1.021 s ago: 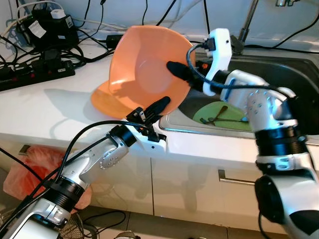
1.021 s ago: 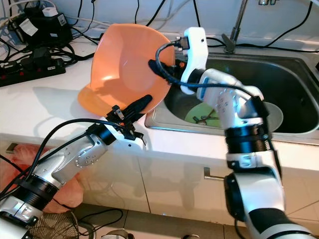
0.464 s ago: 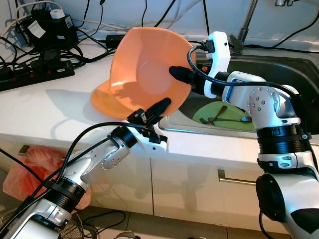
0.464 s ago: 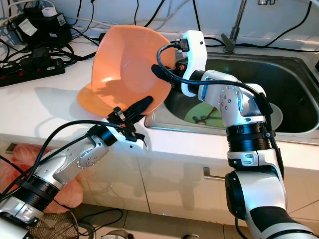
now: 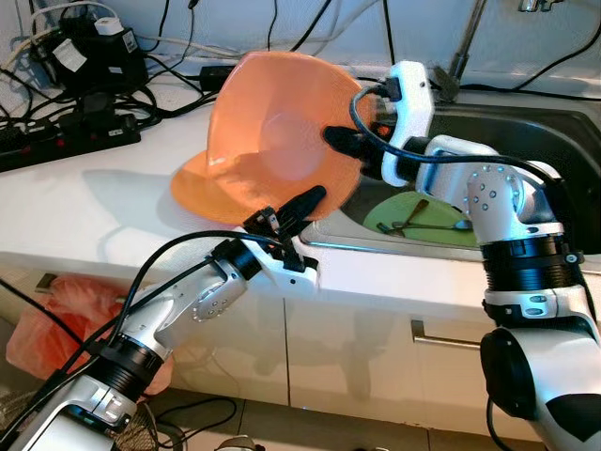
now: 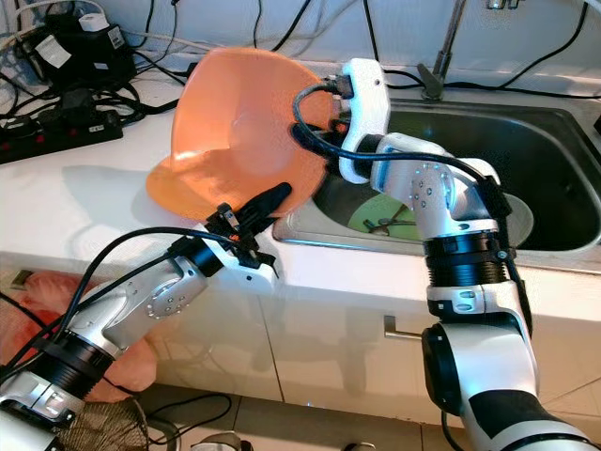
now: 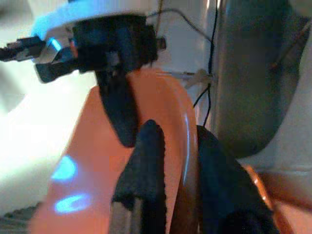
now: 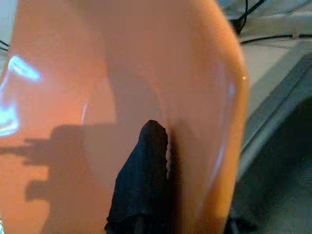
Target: Kitchen organization
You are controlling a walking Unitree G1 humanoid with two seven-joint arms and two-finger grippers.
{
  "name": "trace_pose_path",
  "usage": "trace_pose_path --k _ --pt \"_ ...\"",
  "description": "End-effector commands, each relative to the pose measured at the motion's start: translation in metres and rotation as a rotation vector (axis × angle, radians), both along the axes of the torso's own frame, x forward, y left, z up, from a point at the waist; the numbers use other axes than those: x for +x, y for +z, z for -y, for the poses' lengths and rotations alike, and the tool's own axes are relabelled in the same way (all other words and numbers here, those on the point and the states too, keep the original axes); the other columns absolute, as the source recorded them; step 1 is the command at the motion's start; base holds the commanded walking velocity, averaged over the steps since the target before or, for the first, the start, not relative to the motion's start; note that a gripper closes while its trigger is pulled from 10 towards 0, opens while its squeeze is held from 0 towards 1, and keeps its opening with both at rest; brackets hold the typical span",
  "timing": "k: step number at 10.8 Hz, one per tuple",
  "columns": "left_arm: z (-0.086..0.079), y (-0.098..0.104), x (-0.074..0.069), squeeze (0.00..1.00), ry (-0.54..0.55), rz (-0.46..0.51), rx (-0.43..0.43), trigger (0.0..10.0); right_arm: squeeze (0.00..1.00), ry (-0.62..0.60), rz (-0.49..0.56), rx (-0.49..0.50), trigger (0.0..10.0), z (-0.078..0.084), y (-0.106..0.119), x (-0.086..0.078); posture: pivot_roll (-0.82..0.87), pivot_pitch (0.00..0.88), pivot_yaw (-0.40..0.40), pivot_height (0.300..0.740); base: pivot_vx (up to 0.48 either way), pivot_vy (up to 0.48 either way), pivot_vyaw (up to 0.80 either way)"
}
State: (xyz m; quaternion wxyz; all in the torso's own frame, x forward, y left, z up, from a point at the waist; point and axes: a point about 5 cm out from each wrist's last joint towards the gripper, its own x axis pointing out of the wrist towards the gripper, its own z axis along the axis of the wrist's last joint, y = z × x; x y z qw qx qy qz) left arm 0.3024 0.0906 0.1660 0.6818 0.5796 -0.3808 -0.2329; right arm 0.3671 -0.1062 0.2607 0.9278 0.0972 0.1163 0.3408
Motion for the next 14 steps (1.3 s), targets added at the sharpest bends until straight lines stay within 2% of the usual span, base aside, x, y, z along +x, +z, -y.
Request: trace_pose_path --k 1,5,7,9,11,14 --pt "0.000 0.016 0.001 1.00 -0.021 0.040 -0.057 10.0 0.00 -0.026 -0.010 -0.017 0.0 0.004 -0.004 0.001 0.14 0.040 0.026 0.740 0.000 0.000 0.00" --pt "-0.001 0.019 0.001 1.00 -0.024 0.060 -0.049 10.0 0.00 -0.041 0.017 0.000 0.0 0.003 -0.002 0.003 0.15 0.035 0.027 0.740 0.000 0.000 0.00" --pt "0.000 0.025 -0.002 1.00 -0.061 0.053 -0.109 10.0 0.00 -0.053 0.017 0.013 0.0 0.003 -0.003 0.004 0.15 0.035 0.026 0.740 0.000 0.000 0.00" --pt "0.007 0.039 -0.008 1.00 -0.153 -0.012 -0.243 10.0 0.00 -0.112 0.020 0.058 0.0 0.007 -0.005 0.007 0.15 0.034 0.028 0.740 0.000 0.000 0.00" --pt "0.011 0.045 -0.011 1.00 -0.193 -0.039 -0.286 10.0 0.00 -0.153 0.018 0.090 0.0 0.010 -0.006 0.009 0.15 0.032 0.030 0.740 0.000 0.000 0.00" --pt "0.017 0.066 -0.014 1.00 -0.236 -0.022 -0.329 10.0 0.00 -0.301 0.053 0.214 0.0 0.017 -0.005 0.019 0.16 0.032 0.038 0.740 0.000 0.000 0.00"
